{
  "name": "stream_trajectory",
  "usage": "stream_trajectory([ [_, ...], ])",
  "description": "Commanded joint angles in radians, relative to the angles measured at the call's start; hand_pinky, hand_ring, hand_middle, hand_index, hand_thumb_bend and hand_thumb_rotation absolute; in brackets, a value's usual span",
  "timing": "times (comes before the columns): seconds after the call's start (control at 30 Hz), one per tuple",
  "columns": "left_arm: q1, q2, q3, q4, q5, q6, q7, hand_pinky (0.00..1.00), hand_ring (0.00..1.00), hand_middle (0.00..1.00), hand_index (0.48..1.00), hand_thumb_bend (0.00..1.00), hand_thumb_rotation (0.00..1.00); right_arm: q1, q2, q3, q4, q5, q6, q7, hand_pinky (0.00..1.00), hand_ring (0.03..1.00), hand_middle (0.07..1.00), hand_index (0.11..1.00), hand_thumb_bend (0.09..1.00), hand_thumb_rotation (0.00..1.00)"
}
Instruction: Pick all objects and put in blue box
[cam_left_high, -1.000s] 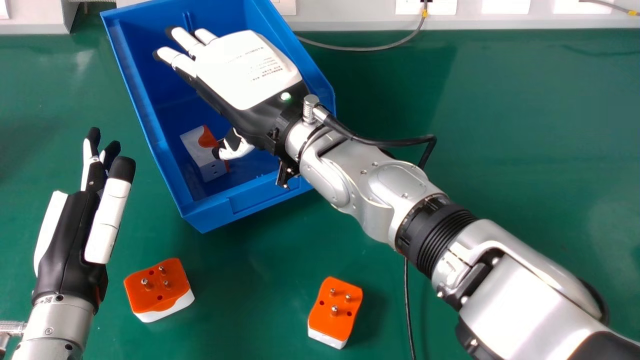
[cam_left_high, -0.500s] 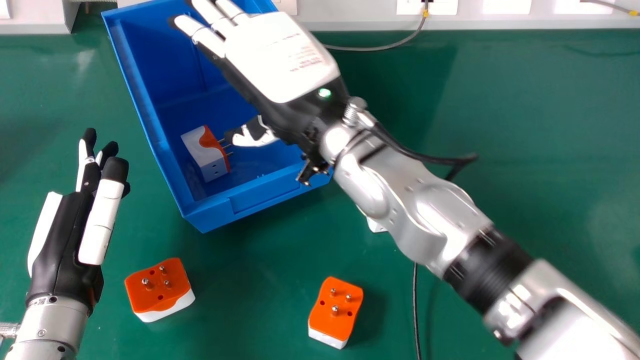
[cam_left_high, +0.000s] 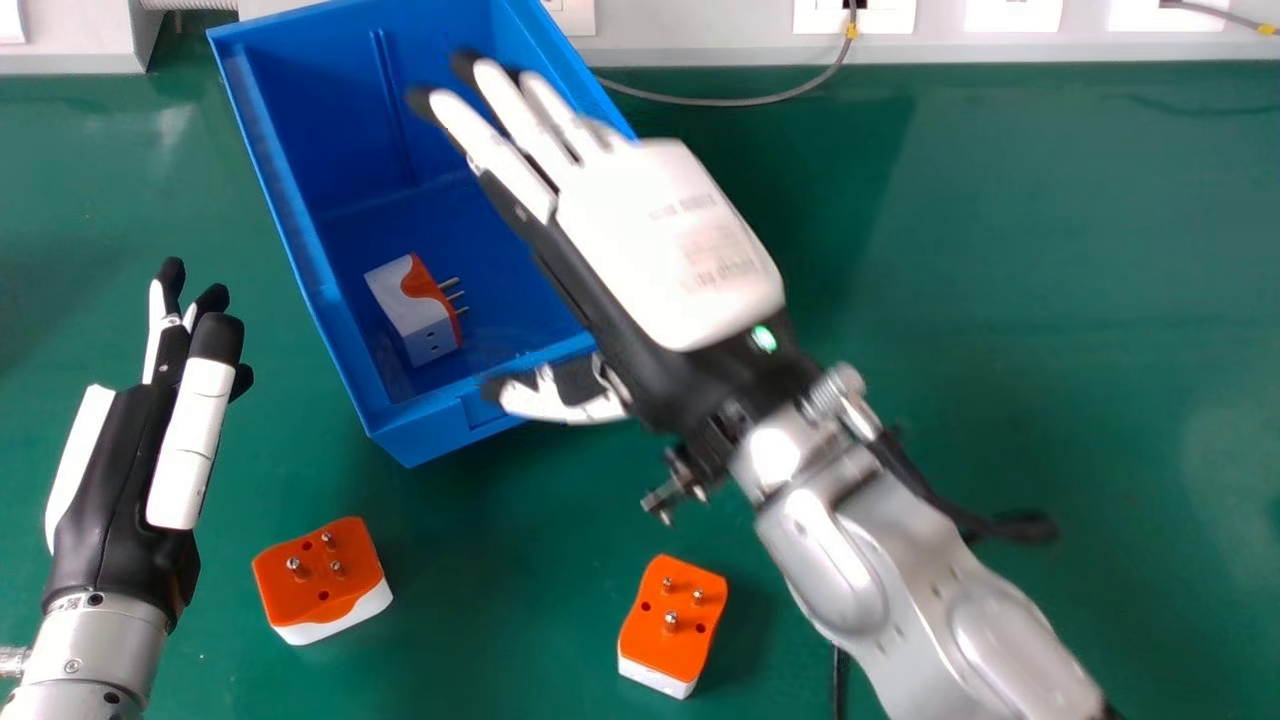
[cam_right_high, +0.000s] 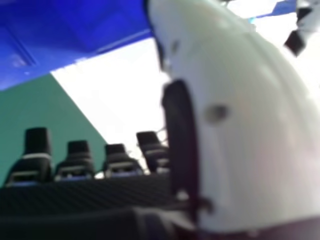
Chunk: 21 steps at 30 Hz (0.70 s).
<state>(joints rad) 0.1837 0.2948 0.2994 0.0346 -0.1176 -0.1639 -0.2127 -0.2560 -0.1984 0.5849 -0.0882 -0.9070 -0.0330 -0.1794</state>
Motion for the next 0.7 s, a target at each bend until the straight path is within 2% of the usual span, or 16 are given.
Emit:
stream_trajectory([
  [0.0, -0.002, 0.015, 0.006, -0.027, 0.0, -0.003, 0.0, 0.95, 1.0, 1.0, 1.0, 0.88, 1.0, 0.065, -0.02, -0.016, -0.091, -0.021, -0.02, -0.022, 0.88, 0.983, 1.0, 0.948, 0.63, 0.1],
  [0.17, 0.004, 0.012, 0.007, -0.041, -0.001, 0.005, 0.001, 0.95, 1.0, 1.0, 1.0, 0.88, 1.0, 0.19, -0.056, -0.031, -0.125, -0.07, -0.06, -0.13, 0.9, 0.99, 1.0, 0.953, 0.621, 0.13],
  [0.27, 0.004, 0.011, 0.009, -0.038, -0.004, 0.005, 0.0, 0.95, 1.0, 1.0, 1.0, 0.88, 1.0, 0.253, -0.071, -0.055, -0.141, -0.091, -0.073, -0.189, 0.91, 0.992, 1.0, 0.955, 0.614, 0.14],
  [0.37, 0.005, 0.011, 0.009, -0.04, -0.004, 0.006, -0.001, 0.95, 1.0, 1.0, 1.0, 0.88, 1.0, 0.31, -0.078, -0.095, -0.166, -0.062, -0.091, -0.21, 0.91, 0.993, 1.0, 0.955, 0.611, 0.14],
  [0.5, 0.008, 0.008, 0.011, -0.048, -0.014, 0.011, -0.005, 0.95, 0.99, 1.0, 1.0, 0.88, 1.0, 0.36, -0.088, -0.156, -0.18, -0.044, -0.11, -0.251, 0.91, 0.993, 1.0, 0.955, 0.607, 0.16],
  [0.67, 0.003, 0.007, 0.011, -0.042, -0.014, 0.008, -0.004, 0.94, 0.99, 1.0, 1.0, 0.88, 1.0, 0.391, -0.092, -0.226, -0.185, -0.047, -0.09, -0.252, 0.91, 0.991, 1.0, 0.948, 0.605, 0.16],
])
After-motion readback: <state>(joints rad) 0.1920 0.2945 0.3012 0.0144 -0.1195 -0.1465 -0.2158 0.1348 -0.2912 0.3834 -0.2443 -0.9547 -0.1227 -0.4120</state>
